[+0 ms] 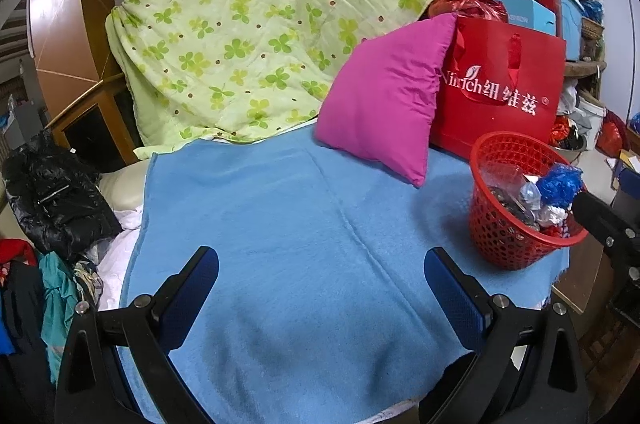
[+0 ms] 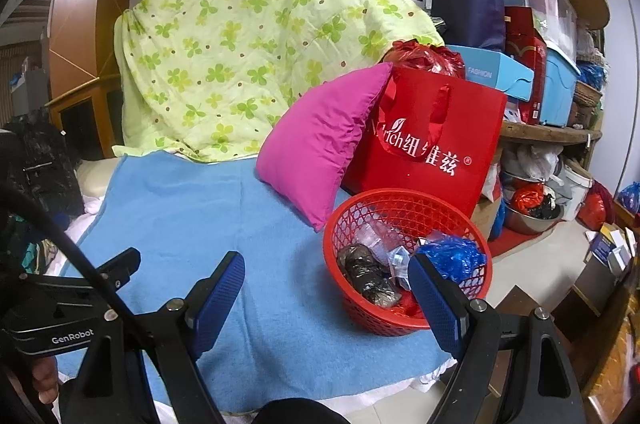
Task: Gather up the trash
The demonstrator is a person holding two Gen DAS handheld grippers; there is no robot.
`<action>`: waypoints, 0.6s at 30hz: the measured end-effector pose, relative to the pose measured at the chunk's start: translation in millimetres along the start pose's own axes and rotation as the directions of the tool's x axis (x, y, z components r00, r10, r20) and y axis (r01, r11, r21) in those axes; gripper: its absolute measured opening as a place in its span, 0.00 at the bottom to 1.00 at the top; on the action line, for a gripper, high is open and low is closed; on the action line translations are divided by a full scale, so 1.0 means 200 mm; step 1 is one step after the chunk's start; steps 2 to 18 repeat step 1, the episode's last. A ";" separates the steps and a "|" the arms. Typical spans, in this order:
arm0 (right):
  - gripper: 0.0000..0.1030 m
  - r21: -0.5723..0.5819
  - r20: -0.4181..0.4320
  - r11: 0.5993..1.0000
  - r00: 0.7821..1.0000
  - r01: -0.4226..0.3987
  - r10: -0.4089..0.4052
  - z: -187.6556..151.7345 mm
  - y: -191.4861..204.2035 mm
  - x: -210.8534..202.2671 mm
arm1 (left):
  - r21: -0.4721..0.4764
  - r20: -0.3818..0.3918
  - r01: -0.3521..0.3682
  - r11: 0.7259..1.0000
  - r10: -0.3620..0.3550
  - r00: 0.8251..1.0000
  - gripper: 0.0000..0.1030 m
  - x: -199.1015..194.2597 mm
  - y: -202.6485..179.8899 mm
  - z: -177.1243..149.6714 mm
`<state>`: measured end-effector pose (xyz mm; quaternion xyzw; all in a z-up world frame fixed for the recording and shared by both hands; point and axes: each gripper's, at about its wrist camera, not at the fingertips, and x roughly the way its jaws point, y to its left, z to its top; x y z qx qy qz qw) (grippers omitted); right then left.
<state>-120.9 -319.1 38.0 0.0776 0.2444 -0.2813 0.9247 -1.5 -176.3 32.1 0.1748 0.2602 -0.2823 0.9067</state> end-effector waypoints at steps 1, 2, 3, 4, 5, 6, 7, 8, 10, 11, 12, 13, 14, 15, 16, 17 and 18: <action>0.84 -0.002 -0.005 1.000 1.000 -0.006 0.006 0.00 0.01 0.02 | -0.009 -0.008 0.007 1.000 -0.007 1.000 0.99 0.02 0.02 0.00; 0.84 -0.002 -0.005 1.000 1.000 -0.006 0.006 0.00 0.01 0.02 | -0.009 -0.008 0.007 1.000 -0.007 1.000 0.99 0.02 0.02 0.00; 0.84 -0.002 -0.005 1.000 1.000 -0.006 0.006 0.00 0.01 0.02 | -0.009 -0.008 0.007 1.000 -0.007 1.000 0.99 0.02 0.02 0.00; 0.84 -0.002 -0.005 1.000 1.000 -0.006 0.006 0.00 0.01 0.02 | -0.009 -0.008 0.007 1.000 -0.007 1.000 0.99 0.02 0.02 0.00; 0.84 -0.002 -0.005 1.000 1.000 -0.006 0.006 0.00 0.01 0.02 | -0.009 -0.008 0.007 1.000 -0.007 1.000 0.99 0.02 0.02 0.00; 0.84 -0.002 -0.005 1.000 1.000 -0.006 0.006 0.00 0.01 0.02 | -0.009 -0.008 0.007 1.000 -0.007 1.000 0.99 0.02 0.02 0.00; 0.84 -0.002 -0.005 1.000 1.000 -0.006 0.006 0.00 0.01 0.02 | -0.009 -0.008 0.007 1.000 -0.007 1.000 0.99 0.02 0.02 0.00; 0.84 -0.002 -0.005 1.000 1.000 -0.006 0.006 0.00 0.01 0.02 | -0.009 -0.008 0.007 1.000 -0.007 1.000 0.99 0.02 0.02 0.00; 0.84 -0.002 -0.005 1.000 1.000 -0.006 0.006 0.00 0.01 0.02 | -0.009 -0.008 0.007 1.000 -0.007 1.000 0.99 0.02 0.02 0.00; 0.84 -0.002 -0.005 1.000 1.000 -0.006 0.006 0.00 0.01 0.02 | -0.009 -0.008 0.007 1.000 -0.007 1.000 0.99 0.02 0.02 0.00; 0.84 -0.002 -0.005 1.000 1.000 -0.006 0.006 0.00 0.01 0.02 | -0.009 -0.008 0.007 1.000 -0.007 1.000 0.99 0.02 0.02 0.00; 0.84 -0.002 -0.005 1.000 1.000 -0.006 0.006 0.00 0.01 0.02 | -0.009 -0.008 0.007 1.000 -0.007 1.000 0.99 0.02 0.02 0.00; 0.84 -0.002 -0.005 1.000 1.000 -0.006 0.006 0.00 0.01 0.02 | -0.009 -0.008 0.007 1.000 -0.007 1.000 0.99 0.02 0.02 0.00; 0.84 -0.002 -0.005 1.000 1.000 -0.006 0.006 0.00 0.01 0.02 | -0.009 -0.008 0.007 1.000 -0.007 1.000 0.99 0.02 0.02 0.00; 0.84 -0.002 -0.005 1.000 1.000 -0.006 0.006 0.00 0.01 0.02 | -0.009 -0.008 0.007 1.000 -0.007 1.000 0.99 0.02 0.02 0.00; 0.84 -0.002 -0.005 1.000 1.000 -0.006 0.006 0.00 0.01 0.02 | -0.009 -0.008 0.007 1.000 -0.007 1.000 0.99 0.02 0.02 0.00; 0.84 -0.002 -0.005 1.000 1.000 -0.006 0.006 0.00 0.01 0.02 | -0.009 -0.008 0.007 1.000 -0.007 1.000 0.99 0.02 0.02 0.00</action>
